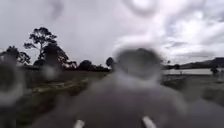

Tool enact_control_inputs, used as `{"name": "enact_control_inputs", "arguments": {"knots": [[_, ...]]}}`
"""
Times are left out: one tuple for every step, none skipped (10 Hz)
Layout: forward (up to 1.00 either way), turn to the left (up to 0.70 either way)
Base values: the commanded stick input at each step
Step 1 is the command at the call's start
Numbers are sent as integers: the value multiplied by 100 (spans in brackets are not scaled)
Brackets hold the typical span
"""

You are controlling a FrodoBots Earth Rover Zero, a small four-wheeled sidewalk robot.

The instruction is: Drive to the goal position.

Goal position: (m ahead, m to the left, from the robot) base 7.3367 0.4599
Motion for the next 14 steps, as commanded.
{"name": "enact_control_inputs", "arguments": {"knots": [[85,0],[85,0],[85,0],[85,0],[85,0],[85,0],[85,0],[85,0],[85,0],[85,0],[85,0],[85,0],[85,0],[85,0]]}}
